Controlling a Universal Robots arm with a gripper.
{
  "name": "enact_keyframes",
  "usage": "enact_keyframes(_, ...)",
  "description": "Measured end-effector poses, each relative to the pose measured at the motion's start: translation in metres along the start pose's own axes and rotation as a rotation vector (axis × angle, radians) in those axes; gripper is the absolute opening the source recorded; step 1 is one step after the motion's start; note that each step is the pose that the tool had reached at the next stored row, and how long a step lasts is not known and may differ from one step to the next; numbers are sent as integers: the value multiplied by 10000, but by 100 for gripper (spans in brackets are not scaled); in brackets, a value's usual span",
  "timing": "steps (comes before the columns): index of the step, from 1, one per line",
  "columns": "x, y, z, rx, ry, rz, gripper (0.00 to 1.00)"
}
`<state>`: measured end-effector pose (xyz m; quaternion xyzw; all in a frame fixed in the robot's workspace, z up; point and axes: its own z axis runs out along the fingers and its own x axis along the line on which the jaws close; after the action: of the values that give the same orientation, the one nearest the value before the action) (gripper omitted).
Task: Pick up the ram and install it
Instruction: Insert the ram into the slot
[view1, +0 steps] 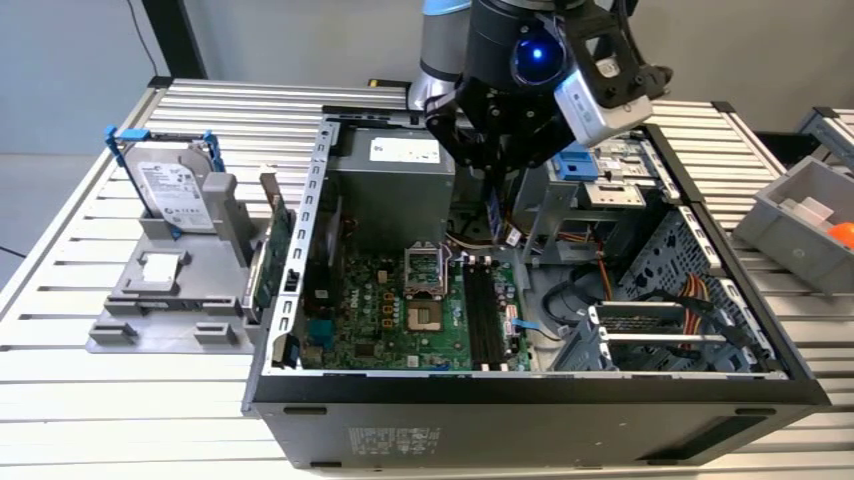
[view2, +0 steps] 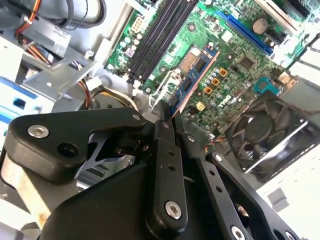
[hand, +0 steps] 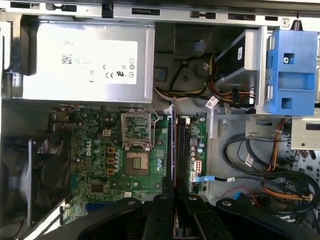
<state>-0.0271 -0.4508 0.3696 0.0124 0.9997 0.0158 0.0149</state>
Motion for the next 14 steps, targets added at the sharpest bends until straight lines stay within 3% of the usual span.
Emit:
enact_keyframes(6,0,-3,-1,22,-22,709,0)
enact_keyframes(11,-24,-3,0,23,-20,749,0)
enact_keyframes(14,-146,0,4,30,109,747,0)
